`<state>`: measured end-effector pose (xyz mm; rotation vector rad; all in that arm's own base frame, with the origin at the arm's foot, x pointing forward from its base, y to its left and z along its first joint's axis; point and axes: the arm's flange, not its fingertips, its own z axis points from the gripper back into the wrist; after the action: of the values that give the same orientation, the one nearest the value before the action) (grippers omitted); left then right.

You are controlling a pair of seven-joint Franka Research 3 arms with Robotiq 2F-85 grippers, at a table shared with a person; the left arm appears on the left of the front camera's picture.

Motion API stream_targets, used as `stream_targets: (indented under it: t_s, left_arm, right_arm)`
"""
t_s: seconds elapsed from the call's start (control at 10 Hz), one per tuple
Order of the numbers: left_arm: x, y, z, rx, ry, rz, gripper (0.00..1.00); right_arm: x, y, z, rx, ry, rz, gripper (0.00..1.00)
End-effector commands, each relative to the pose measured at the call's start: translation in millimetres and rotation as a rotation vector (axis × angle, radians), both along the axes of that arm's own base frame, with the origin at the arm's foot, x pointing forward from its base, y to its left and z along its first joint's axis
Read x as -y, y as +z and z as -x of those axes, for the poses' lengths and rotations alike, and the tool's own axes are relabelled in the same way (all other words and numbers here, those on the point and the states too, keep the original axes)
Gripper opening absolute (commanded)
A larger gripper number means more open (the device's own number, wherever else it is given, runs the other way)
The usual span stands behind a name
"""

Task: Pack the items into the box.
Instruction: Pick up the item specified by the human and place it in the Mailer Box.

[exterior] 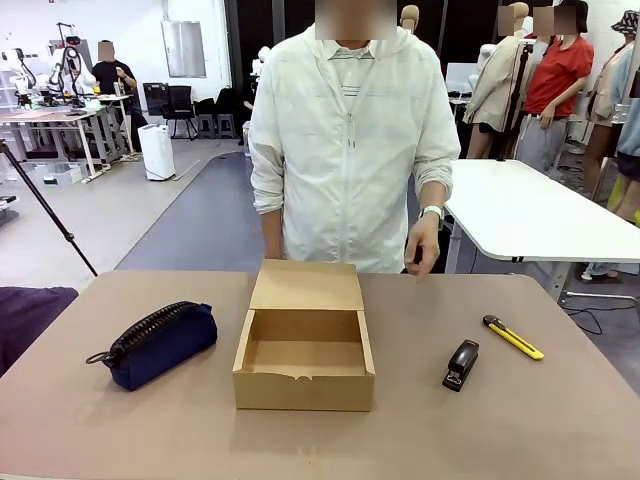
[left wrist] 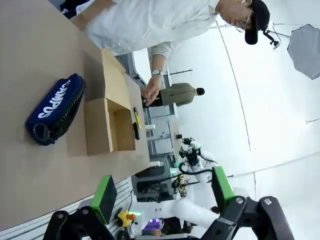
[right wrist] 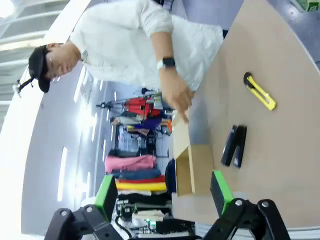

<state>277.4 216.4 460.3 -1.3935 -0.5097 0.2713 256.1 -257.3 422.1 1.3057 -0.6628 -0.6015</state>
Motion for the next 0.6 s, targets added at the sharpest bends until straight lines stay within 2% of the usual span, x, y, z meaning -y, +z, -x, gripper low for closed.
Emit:
stream_targets:
  t_s: [0.0,0.5]
  left_arm:
    - [27.5,31.6,-5.9,0.035,-0.083,-0.065,1.0]
    - [27.5,31.6,-5.9,0.035,-0.083,-0.065,1.0]
  right_arm:
    - [-7.1,10.5,6.7,0.005,0.061,0.007,1.0]
    - [-7.1,10.5,6.7,0.005,0.061,0.007,1.0]
